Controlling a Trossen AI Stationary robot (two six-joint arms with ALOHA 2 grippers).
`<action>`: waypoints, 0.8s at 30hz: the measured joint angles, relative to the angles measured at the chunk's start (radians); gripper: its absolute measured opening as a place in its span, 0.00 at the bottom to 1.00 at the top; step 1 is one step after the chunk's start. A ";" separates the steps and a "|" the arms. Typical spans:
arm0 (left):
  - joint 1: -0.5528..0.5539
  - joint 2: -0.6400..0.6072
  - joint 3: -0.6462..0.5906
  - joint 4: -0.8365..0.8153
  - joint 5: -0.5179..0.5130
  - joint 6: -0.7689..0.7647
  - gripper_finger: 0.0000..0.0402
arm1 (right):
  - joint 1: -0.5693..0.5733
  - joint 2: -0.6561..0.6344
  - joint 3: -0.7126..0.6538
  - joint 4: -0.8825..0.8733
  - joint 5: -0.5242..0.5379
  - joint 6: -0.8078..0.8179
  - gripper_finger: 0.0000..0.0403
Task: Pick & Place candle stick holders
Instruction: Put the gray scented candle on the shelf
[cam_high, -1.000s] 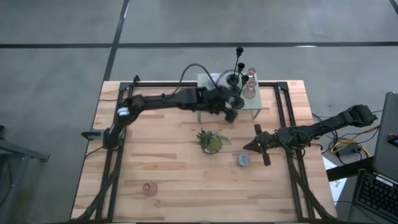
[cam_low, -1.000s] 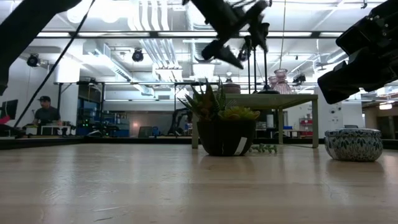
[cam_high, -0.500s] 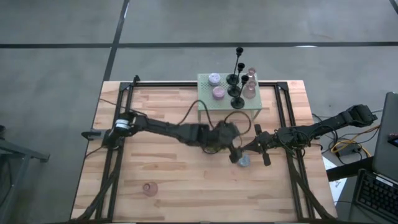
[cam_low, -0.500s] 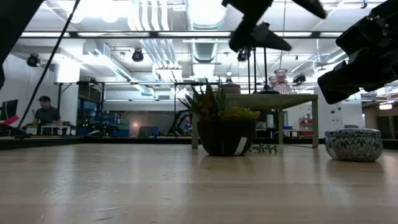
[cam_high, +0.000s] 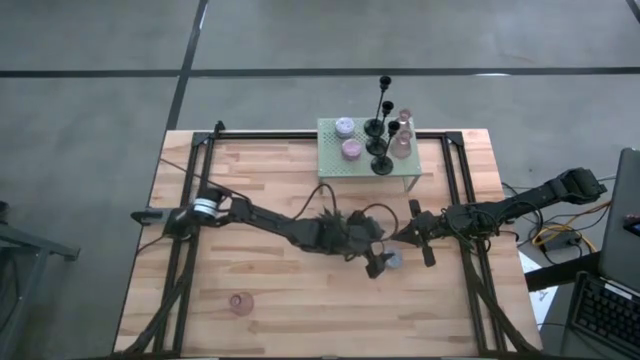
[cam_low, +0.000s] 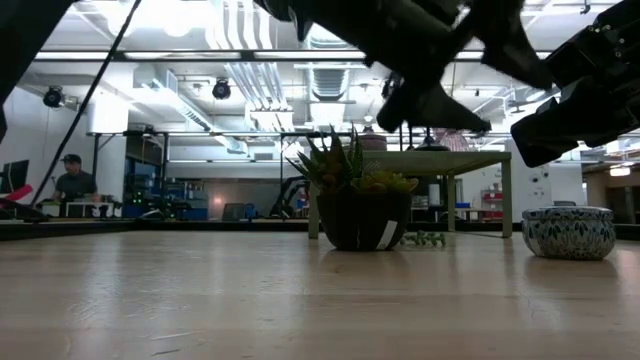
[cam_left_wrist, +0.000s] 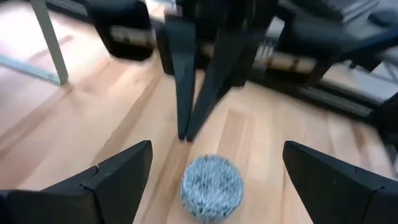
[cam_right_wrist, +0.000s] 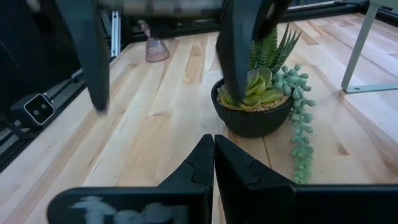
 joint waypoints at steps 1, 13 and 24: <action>-0.002 0.013 0.006 -0.002 0.000 0.001 0.91 | 0.000 0.000 0.000 0.000 0.000 0.000 0.02; -0.016 0.120 0.056 -0.025 -0.020 0.003 0.91 | 0.000 0.000 0.000 -0.002 0.000 0.000 0.02; -0.017 0.281 0.213 -0.032 -0.011 0.058 0.91 | 0.000 0.000 0.000 0.000 0.001 0.000 0.02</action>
